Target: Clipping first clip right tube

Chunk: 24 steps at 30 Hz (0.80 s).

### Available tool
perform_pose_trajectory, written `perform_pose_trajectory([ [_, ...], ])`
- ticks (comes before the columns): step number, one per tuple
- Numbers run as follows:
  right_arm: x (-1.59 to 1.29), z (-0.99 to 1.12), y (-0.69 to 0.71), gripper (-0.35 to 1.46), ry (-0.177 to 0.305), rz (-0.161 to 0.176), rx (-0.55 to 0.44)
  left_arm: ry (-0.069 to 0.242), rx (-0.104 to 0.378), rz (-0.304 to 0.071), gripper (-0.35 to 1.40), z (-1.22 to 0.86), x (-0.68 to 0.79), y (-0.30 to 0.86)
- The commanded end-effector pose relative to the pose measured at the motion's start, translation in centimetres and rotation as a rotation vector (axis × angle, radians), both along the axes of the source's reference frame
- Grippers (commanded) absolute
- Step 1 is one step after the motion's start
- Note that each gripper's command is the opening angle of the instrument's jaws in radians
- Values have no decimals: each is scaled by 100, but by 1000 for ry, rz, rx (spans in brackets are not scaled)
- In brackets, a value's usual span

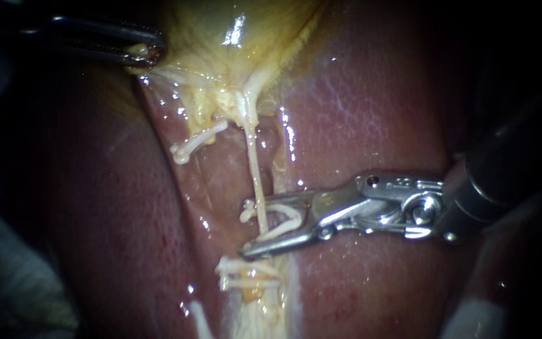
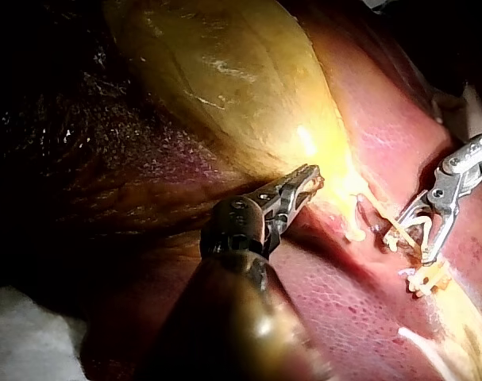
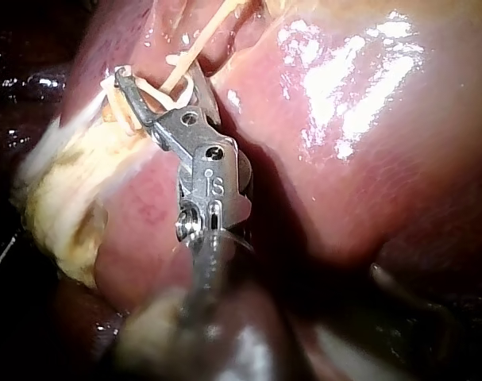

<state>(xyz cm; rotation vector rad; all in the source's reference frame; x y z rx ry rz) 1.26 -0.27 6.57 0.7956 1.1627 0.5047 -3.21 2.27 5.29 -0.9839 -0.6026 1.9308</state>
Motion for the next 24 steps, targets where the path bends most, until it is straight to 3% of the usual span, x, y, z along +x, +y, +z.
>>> perform_pose_trajectory([
  [1,0,-2,0,49,5,2,2,0,0,0,-35,0,0,0],
  [7,1,-20,2,49,38,19,31,0,0,0,-35,0,0,0],
  [17,4,-45,-15,45,93,-50,95,1,0,-1,-35,0,0,0],
  [24,6,-49,-16,35,97,-55,103,1,0,-1,-35,0,0,0],
])
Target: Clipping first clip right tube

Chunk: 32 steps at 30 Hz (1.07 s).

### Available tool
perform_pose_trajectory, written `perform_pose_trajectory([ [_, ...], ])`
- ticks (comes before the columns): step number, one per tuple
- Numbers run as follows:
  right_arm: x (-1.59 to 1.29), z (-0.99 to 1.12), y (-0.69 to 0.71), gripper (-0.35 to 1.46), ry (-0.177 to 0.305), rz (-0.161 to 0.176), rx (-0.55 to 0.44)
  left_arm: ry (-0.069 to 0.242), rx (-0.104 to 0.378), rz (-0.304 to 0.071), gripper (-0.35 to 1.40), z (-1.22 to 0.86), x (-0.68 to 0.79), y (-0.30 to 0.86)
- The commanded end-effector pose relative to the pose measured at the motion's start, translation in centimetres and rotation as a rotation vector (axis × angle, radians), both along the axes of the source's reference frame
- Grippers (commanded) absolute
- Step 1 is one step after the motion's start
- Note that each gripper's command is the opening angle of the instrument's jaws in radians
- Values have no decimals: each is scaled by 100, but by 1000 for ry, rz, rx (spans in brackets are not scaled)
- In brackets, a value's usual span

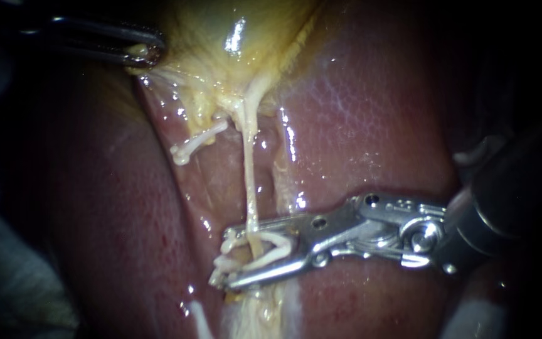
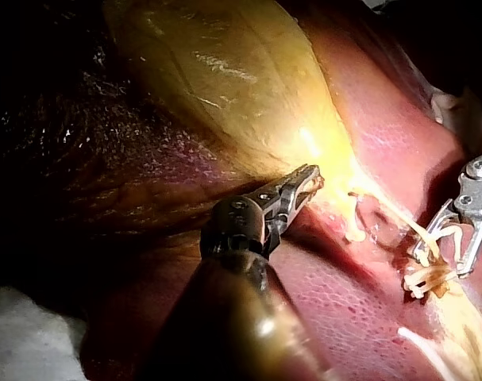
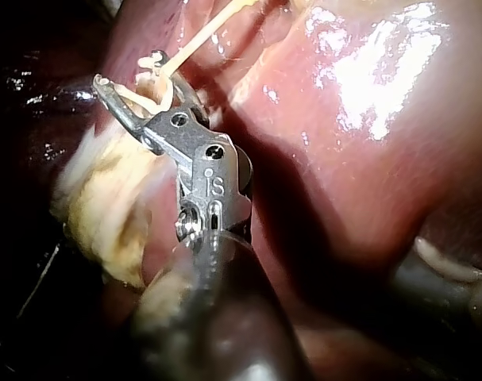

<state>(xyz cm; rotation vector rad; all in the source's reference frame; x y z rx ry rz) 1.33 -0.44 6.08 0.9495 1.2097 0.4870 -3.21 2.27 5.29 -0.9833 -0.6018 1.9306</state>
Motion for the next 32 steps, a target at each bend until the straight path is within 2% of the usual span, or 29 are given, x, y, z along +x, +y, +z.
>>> perform_pose_trajectory([
  [1,-2,-1,2,32,-2,1,0,0,0,0,-35,0,0,0],
  [9,-4,-12,15,3,0,1,11,0,0,0,-35,0,0,0],
  [13,-4,-13,16,-11,-9,19,7,0,0,0,-35,0,0,0],
  [16,-6,-14,15,-35,-17,37,2,0,0,0,-35,0,0,0],
  [32,-8,-13,13,-35,-25,44,11,0,0,0,-35,0,-1,0],
])
